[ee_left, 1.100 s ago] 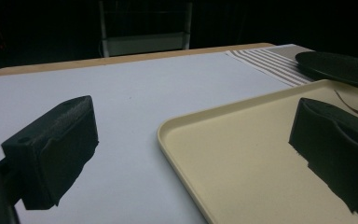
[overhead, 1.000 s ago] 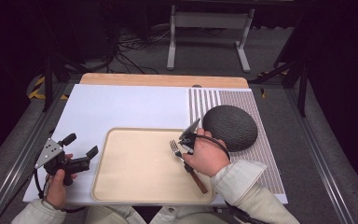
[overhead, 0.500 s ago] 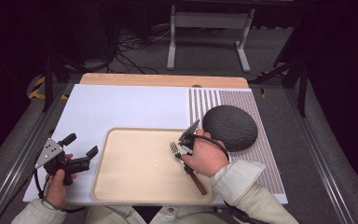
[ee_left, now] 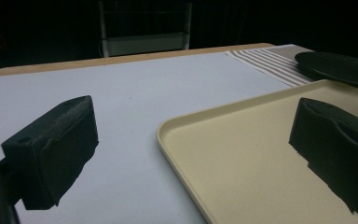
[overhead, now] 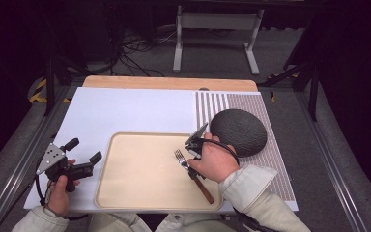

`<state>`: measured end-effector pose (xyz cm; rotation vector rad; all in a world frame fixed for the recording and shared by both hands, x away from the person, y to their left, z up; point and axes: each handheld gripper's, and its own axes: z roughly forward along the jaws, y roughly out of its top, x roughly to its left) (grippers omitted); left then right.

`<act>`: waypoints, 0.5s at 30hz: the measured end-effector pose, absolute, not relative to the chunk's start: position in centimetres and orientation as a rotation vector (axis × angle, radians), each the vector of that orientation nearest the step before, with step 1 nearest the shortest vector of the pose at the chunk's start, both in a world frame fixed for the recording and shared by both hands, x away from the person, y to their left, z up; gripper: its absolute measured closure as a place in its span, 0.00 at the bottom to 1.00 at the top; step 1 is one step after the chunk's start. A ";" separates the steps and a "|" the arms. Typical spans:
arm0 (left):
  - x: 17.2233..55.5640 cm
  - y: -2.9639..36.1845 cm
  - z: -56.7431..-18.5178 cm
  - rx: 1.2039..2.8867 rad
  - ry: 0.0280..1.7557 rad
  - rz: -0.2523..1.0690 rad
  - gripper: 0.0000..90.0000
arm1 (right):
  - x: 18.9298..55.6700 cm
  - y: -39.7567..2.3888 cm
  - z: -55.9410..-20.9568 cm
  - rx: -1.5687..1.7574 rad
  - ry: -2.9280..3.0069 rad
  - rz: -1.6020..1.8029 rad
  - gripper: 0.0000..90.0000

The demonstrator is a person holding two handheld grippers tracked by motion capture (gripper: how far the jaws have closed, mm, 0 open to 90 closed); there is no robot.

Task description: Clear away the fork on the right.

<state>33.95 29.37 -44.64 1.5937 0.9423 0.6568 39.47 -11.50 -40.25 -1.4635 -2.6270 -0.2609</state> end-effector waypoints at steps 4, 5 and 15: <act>34.0 29.4 -44.6 1.594 0.943 0.656 0.02 | 39.5 -11.6 -39.8 -1.441 -2.652 -0.311 0.65; 34.0 29.4 -44.6 1.594 0.943 0.656 0.02 | 39.5 -11.6 -39.7 -1.434 -2.658 -0.332 0.61; 34.0 29.4 -44.7 1.594 0.944 0.656 0.02 | 39.5 -11.3 -39.0 -1.211 -2.815 -0.584 0.22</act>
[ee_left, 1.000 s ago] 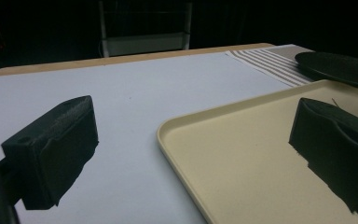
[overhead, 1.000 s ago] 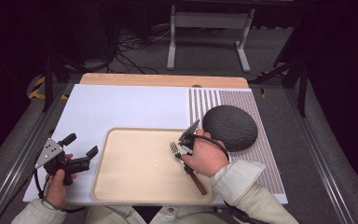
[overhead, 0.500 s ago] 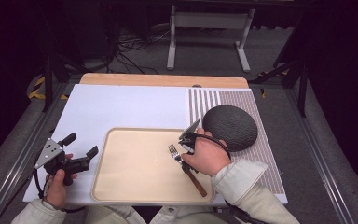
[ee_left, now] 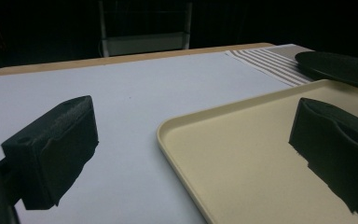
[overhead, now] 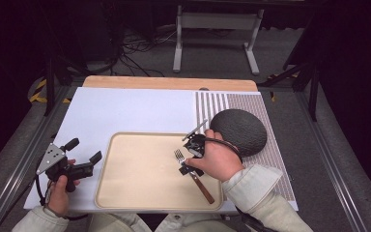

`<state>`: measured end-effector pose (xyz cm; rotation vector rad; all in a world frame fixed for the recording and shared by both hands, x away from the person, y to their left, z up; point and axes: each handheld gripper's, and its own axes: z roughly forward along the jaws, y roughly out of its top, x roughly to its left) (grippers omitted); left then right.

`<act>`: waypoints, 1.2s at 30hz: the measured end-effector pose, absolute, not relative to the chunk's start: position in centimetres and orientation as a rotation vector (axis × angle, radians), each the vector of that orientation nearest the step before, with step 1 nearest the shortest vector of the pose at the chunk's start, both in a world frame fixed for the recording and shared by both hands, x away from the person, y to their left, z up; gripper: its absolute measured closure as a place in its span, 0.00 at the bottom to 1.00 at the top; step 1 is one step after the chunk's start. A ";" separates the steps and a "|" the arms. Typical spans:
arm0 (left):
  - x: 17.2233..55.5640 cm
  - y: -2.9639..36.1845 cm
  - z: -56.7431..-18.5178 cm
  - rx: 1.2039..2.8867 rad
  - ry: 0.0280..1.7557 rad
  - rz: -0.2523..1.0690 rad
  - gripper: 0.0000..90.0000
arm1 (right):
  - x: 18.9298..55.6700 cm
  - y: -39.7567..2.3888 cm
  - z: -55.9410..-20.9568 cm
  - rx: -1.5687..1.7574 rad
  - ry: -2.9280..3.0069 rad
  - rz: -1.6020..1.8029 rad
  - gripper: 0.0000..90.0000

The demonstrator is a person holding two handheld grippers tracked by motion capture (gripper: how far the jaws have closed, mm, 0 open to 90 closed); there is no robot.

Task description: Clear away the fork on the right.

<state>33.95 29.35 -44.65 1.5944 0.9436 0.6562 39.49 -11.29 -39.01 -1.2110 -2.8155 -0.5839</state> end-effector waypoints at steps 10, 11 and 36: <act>34.0 29.4 -44.7 1.595 0.943 0.657 0.02 | 40.1 -10.3 -38.9 -0.724 -3.006 -0.809 0.23; 34.0 29.4 -44.7 1.595 0.943 0.657 0.02 | 40.2 -10.2 -38.9 -0.673 -3.020 -0.838 0.25; 34.0 29.4 -44.7 1.597 0.942 0.655 0.02 | 42.7 -9.5 -41.6 -0.202 -3.074 -1.008 0.95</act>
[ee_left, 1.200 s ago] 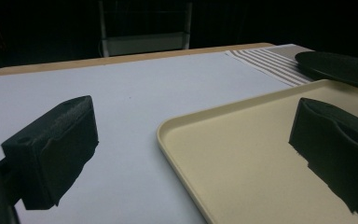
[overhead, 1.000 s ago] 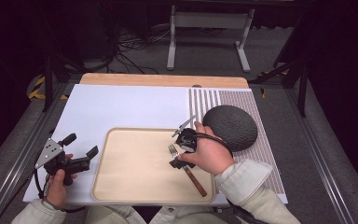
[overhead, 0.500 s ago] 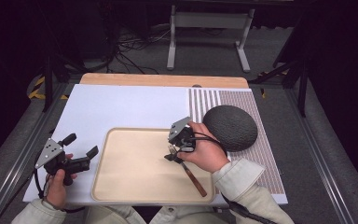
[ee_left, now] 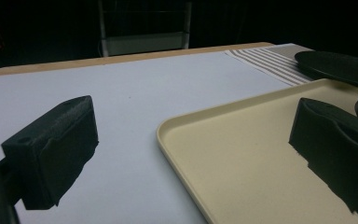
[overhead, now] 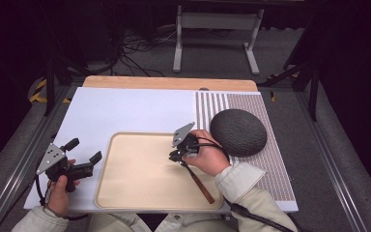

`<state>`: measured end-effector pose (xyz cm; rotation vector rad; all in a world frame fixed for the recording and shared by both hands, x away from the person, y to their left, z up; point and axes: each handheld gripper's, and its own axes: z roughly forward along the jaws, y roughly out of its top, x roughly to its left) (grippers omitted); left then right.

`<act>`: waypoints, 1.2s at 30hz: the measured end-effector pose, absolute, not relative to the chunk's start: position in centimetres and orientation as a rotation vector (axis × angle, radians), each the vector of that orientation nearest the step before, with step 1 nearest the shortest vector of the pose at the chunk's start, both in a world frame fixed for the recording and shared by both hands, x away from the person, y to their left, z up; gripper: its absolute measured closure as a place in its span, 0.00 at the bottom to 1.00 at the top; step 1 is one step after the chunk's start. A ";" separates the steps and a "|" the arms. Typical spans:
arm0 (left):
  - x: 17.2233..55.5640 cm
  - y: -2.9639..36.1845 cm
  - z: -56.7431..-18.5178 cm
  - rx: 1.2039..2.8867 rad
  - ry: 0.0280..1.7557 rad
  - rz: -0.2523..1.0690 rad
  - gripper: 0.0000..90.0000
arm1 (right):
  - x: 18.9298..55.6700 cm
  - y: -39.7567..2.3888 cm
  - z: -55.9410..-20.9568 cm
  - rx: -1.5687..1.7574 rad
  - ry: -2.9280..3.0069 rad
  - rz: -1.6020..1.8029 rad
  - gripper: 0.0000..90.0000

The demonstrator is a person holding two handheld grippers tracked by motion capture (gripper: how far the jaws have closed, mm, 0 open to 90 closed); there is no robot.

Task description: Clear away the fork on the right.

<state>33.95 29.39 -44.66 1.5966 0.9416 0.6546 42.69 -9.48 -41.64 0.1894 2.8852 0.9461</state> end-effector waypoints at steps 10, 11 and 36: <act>33.9 29.4 -44.7 1.597 0.941 0.656 0.02 | 43.3 -9.2 -43.5 0.202 2.905 0.935 1.00; 33.9 29.4 -44.7 1.594 0.941 0.658 0.02 | 43.4 -9.2 -43.8 0.199 2.908 0.936 1.00; 34.0 29.3 -44.7 1.596 0.944 0.657 0.02 | 44.4 -10.7 -43.6 0.286 2.869 0.827 1.00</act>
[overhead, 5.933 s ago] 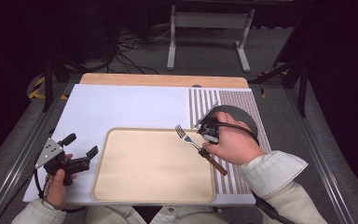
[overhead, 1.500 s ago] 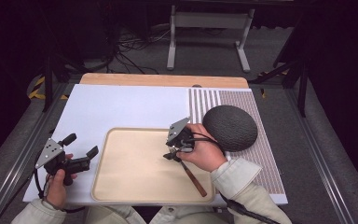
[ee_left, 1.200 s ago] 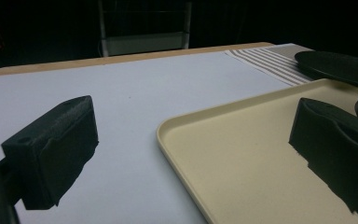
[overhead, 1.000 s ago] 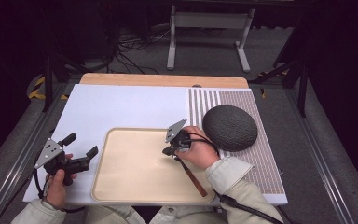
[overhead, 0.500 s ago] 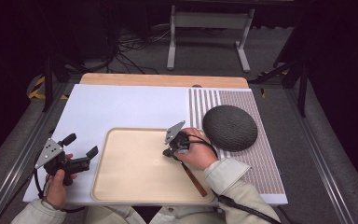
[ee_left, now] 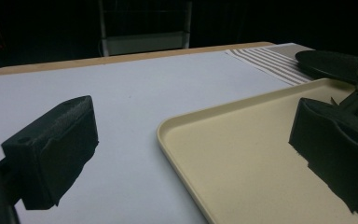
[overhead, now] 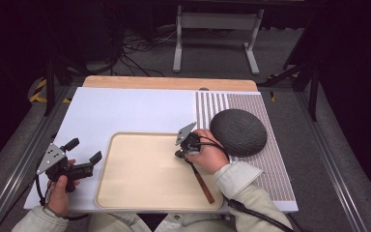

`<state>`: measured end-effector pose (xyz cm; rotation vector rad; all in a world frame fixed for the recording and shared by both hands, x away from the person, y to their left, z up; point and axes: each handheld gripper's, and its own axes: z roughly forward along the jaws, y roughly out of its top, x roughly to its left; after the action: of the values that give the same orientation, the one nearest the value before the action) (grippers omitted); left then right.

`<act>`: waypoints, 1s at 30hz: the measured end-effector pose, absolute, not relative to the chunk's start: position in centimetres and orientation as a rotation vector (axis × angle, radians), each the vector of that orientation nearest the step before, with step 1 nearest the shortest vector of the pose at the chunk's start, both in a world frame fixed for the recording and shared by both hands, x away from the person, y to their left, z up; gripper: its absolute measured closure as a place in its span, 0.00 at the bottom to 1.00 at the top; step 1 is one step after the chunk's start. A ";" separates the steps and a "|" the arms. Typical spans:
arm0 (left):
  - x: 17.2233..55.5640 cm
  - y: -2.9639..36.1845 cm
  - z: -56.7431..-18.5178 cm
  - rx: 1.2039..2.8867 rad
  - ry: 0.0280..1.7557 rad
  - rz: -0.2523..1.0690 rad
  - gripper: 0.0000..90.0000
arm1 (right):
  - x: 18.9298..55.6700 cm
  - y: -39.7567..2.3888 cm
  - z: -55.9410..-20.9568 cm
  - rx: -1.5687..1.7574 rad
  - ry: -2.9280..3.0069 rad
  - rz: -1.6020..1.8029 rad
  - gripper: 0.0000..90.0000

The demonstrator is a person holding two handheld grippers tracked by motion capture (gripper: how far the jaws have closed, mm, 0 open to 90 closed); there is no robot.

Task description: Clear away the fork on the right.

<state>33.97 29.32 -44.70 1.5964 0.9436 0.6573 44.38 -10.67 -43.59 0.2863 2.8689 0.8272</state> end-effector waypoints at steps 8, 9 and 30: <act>34.0 29.3 -44.7 1.597 0.944 0.660 0.02 | 45.2 -12.2 -43.4 0.367 2.839 0.798 1.00; 34.0 29.3 -44.7 1.598 0.943 0.660 0.02 | 45.2 -12.3 -43.4 0.371 2.837 0.798 1.00; 34.0 29.2 -44.7 1.600 0.939 0.665 0.02 | 46.2 -14.9 -43.2 0.495 2.802 0.739 1.00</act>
<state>33.96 29.22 -44.72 1.5996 0.9391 0.6646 46.22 -14.95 -43.18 0.4952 2.8019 0.7394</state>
